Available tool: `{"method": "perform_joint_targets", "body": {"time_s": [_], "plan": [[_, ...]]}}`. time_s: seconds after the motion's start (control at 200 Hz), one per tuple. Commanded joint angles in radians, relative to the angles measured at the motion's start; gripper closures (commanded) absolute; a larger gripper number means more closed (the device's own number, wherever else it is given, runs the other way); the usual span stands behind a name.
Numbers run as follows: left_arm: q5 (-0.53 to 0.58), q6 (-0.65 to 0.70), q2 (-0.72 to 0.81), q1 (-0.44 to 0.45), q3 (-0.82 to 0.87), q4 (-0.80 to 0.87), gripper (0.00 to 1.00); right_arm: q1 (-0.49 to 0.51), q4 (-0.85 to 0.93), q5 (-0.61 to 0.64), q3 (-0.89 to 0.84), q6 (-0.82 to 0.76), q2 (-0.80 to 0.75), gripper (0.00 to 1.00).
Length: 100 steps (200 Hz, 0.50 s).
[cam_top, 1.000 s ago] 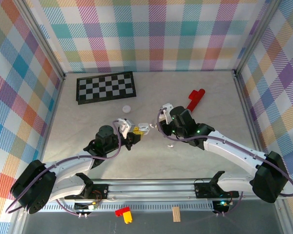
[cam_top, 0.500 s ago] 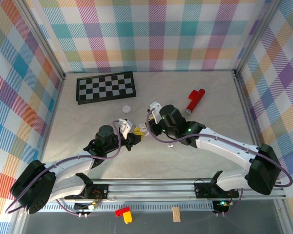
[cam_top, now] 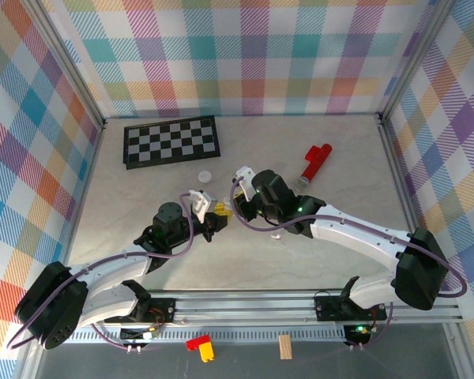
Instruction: Insert wireless bluetooth earbuds into charging case
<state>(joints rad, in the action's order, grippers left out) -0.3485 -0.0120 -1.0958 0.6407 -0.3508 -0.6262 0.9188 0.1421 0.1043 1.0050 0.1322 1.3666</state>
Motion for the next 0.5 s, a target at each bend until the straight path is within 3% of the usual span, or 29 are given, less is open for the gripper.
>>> {"method": "perform_joint_targets", "body": {"time_s": [0.0, 0.495], "plan": [[0.026, -0.017, 0.030, 0.007, -0.020, -0.003, 0.88, 0.008, -0.037, -0.014, 0.006, -0.017, 0.007, 0.80], [0.032, -0.022, 0.020, 0.007, -0.022, -0.012, 0.88, 0.008, -0.064, -0.135, -0.020, -0.039, 0.011, 0.80]]}}
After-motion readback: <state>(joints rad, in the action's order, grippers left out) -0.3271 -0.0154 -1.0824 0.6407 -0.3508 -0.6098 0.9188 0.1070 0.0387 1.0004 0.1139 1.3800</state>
